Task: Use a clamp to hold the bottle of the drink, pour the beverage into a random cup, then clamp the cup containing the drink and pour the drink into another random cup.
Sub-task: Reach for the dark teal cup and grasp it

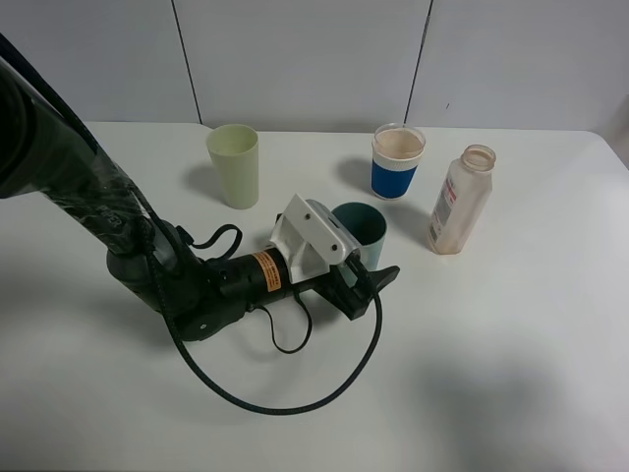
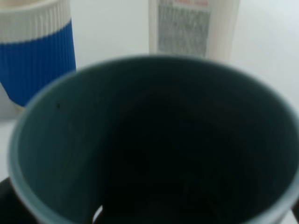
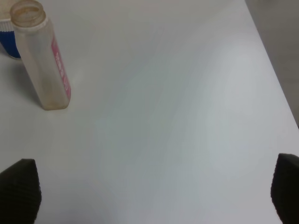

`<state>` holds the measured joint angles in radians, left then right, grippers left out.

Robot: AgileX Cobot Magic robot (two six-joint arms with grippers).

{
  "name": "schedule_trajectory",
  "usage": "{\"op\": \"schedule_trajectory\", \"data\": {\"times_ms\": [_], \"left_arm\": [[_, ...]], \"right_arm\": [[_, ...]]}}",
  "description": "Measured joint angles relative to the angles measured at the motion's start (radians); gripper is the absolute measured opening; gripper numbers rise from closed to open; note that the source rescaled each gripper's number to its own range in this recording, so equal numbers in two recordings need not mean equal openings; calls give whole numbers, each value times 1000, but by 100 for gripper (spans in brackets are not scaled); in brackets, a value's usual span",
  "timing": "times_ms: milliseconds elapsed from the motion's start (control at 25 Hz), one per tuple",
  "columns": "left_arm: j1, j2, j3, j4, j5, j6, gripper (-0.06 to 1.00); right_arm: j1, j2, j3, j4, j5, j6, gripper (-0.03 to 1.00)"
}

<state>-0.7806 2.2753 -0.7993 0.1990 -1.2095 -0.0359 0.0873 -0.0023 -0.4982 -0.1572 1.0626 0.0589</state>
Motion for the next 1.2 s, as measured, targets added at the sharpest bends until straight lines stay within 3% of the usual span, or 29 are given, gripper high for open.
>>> {"op": "schedule_trajectory", "data": {"times_ms": [560, 600, 640, 680, 760, 800, 1200], "left_arm": [[0, 51, -86, 26, 0, 0, 100], [0, 52, -87, 28, 0, 0, 96], [0, 52, -87, 29, 0, 0, 84], [0, 52, -87, 29, 0, 0, 65], [0, 52, -89, 29, 0, 0, 11], [0, 52, -89, 31, 0, 1, 0], [0, 51, -85, 68, 0, 0, 1]], "right_arm": [[0, 0, 0, 0, 0, 0, 100], [0, 0, 0, 0, 0, 0, 100], [0, 0, 0, 0, 0, 0, 100], [0, 0, 0, 0, 0, 0, 100], [0, 0, 0, 0, 0, 0, 100], [0, 0, 0, 0, 0, 0, 100], [0, 0, 0, 0, 0, 0, 100]]}}
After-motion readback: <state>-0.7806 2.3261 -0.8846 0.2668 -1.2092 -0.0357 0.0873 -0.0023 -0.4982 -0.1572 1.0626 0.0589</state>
